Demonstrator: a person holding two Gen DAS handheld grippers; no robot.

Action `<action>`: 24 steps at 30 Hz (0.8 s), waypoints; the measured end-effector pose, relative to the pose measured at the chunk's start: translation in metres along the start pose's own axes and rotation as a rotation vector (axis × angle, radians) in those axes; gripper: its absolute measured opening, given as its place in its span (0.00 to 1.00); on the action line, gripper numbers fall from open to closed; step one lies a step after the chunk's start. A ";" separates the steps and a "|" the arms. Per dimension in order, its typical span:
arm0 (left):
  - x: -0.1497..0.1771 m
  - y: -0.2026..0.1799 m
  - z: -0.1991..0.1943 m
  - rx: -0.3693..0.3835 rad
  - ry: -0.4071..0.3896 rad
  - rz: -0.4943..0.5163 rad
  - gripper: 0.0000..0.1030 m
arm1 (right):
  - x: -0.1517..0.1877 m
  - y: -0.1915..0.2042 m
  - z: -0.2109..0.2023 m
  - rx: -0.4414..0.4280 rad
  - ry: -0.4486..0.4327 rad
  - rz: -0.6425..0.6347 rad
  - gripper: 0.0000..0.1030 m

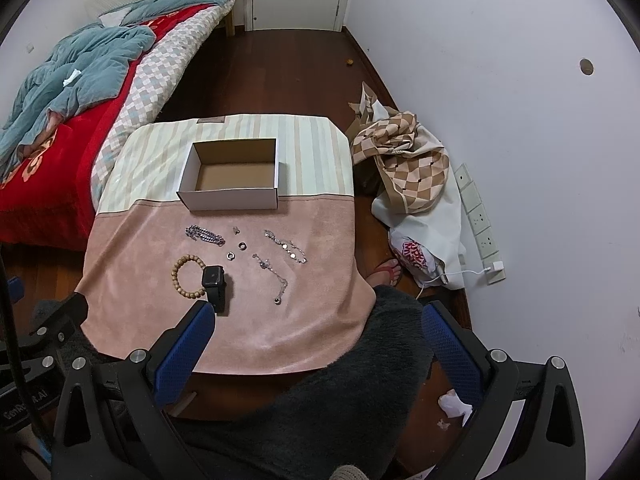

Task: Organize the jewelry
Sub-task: 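Lower the right gripper onto the black smartwatch and close on it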

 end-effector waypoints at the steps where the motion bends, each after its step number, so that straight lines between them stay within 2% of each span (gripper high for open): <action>1: -0.001 0.001 0.002 -0.009 -0.010 -0.004 1.00 | -0.001 0.000 0.001 -0.002 -0.002 0.002 1.00; 5: -0.014 0.015 0.022 -0.076 -0.057 -0.024 1.00 | -0.004 0.005 0.018 -0.021 -0.019 0.014 1.00; 10: -0.023 0.045 0.082 -0.222 -0.071 -0.037 1.00 | -0.003 0.030 0.089 -0.103 0.055 0.020 1.00; 12: -0.019 0.056 0.110 -0.286 -0.036 -0.029 1.00 | 0.002 0.046 0.122 -0.132 0.088 0.006 1.00; 15: -0.009 0.071 0.147 -0.330 0.027 -0.037 1.00 | 0.013 0.074 0.171 -0.167 0.144 -0.018 0.91; 19: 0.008 0.088 0.186 -0.361 0.109 -0.058 1.00 | 0.026 0.113 0.218 -0.219 0.194 -0.047 0.84; 24: 0.022 0.096 0.211 -0.374 0.175 -0.070 1.00 | 0.034 0.142 0.248 -0.242 0.211 -0.059 0.80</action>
Point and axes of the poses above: each gripper's, at about its wrist camera, not at the fingertips, and z roughly the way its jaws point, y to its left, x to its underside, the point moved 4 cm from there along z, roughly the way its jaws point, and after that the axes turned 3 degrees about -z, right-handed, at the moved point
